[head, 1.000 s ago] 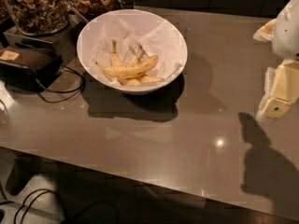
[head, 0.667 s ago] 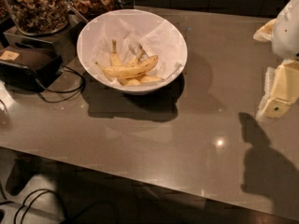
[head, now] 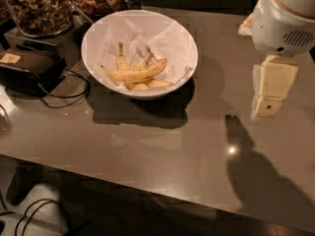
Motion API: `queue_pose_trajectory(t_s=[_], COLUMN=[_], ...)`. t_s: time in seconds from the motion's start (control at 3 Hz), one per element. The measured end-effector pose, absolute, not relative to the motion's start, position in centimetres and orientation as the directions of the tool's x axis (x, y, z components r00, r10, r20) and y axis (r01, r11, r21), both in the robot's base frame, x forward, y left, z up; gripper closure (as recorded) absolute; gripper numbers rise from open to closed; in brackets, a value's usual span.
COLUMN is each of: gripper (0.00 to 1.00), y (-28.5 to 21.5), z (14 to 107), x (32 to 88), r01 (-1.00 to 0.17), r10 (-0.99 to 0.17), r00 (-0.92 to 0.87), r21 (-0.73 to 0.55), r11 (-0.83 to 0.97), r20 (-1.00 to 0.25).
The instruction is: Pick banana from white bowl
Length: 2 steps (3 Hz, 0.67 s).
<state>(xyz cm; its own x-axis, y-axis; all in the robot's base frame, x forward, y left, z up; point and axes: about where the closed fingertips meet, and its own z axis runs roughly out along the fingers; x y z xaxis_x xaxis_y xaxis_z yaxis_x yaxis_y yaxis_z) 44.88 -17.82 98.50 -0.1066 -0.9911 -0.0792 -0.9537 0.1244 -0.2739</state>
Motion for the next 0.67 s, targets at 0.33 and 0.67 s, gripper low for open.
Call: queue_pose_trajectory(t_s=[0.33,0.67], gripper=[0.0,0.0], y=[-15.77,-15.44], z=[98.75,98.99], x=[46.28,46.69], r01=[-0.961,-0.955], r10=[-0.999,-0.999], r00=[-0.04,-0.035], r21=[-0.274,-0.294], r11=[0.041,0.038], r20=[-0.008,-0.015])
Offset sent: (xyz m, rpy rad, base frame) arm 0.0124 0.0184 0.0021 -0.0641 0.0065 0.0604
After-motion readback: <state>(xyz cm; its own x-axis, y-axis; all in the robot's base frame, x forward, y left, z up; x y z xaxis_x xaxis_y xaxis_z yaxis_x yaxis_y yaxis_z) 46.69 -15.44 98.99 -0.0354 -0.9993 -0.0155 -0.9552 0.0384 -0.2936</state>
